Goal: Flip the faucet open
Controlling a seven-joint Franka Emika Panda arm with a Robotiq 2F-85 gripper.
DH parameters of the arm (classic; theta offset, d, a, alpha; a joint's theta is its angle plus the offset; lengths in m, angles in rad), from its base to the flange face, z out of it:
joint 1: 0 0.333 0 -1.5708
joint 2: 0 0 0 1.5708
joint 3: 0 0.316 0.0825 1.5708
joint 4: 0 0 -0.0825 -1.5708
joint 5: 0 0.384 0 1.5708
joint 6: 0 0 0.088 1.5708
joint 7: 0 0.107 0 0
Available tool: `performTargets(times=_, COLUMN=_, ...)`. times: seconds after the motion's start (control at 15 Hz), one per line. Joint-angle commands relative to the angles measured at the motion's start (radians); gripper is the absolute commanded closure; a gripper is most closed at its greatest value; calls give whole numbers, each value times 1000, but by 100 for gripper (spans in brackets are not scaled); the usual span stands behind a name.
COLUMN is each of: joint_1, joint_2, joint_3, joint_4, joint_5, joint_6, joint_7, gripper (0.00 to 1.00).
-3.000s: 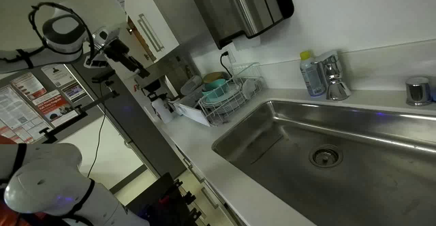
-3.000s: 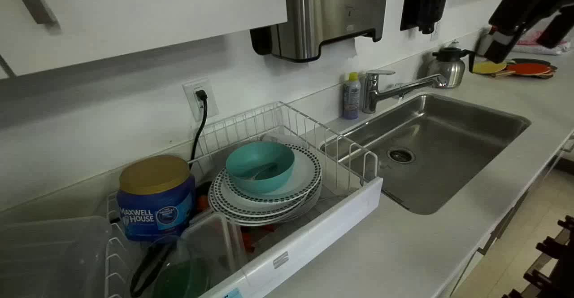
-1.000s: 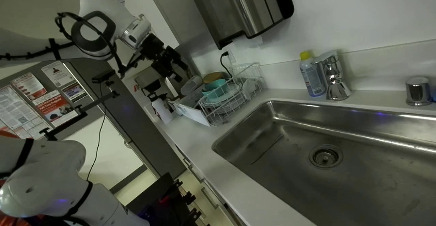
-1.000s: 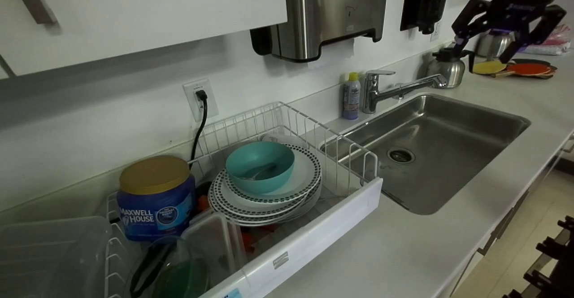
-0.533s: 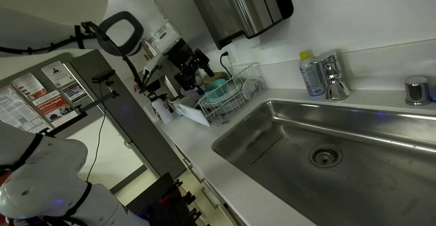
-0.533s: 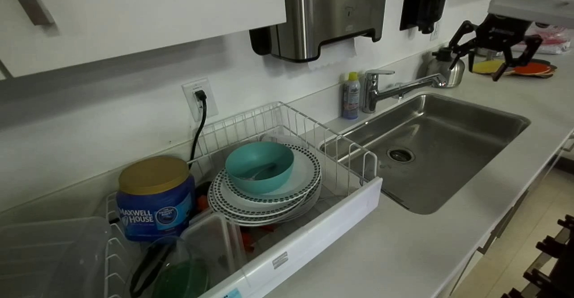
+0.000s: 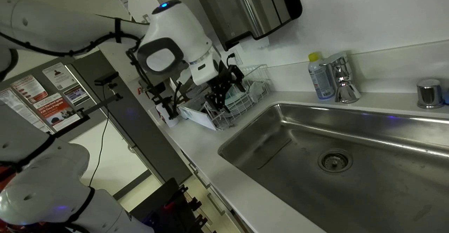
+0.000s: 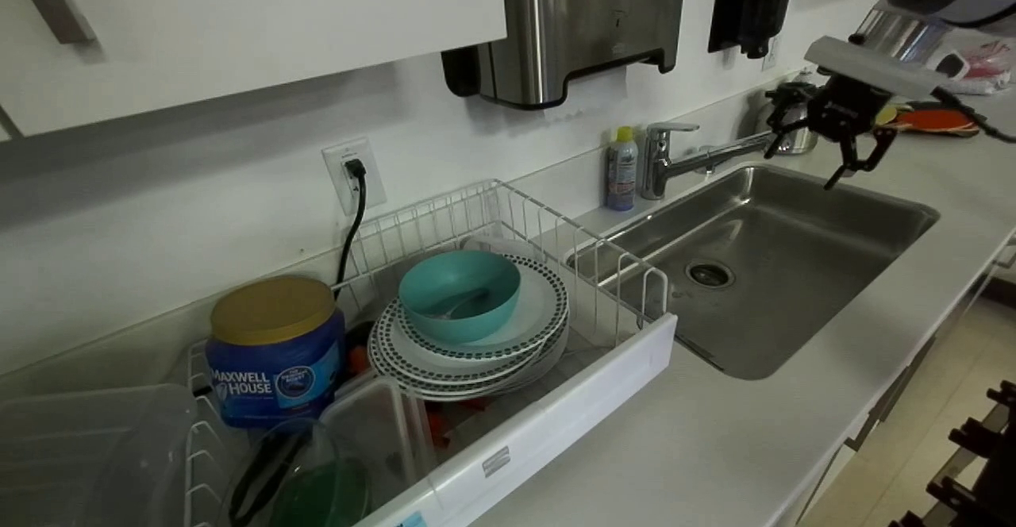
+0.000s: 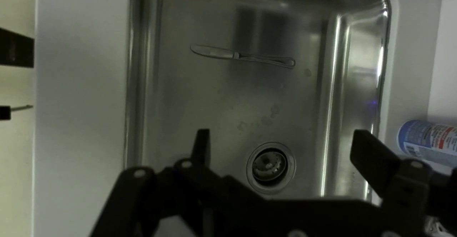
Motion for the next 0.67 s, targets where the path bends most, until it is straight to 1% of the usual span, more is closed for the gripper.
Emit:
performTargets(times=0.0, joint_1=32, joint_2=96, joint_3=-20, joint_4=31, joint_5=175, joint_6=95, joint_7=36, gripper=0)
performTargets(times=0.2, joint_1=55, joint_2=171, joint_3=-2, joint_4=39, joint_5=309, joint_6=215, joint_7=62, gripper=0)
performTargets(times=0.27, joint_1=69, joint_2=180, joint_3=4, joint_4=40, joint_5=288, joint_6=234, joint_7=77, gripper=0)
performTargets(times=0.33, joint_1=55, joint_2=145, joint_3=-17, joint_4=14, joint_5=266, joint_6=190, joint_7=24, gripper=0)
performTargets(times=0.47, joint_1=73, joint_2=177, joint_3=-11, joint_4=25, joint_5=267, joint_6=216, joint_7=50, gripper=0)
performTargets(times=0.6, joint_1=79, joint_2=183, joint_3=-8, joint_4=30, joint_5=268, joint_6=220, joint_7=63, gripper=0)
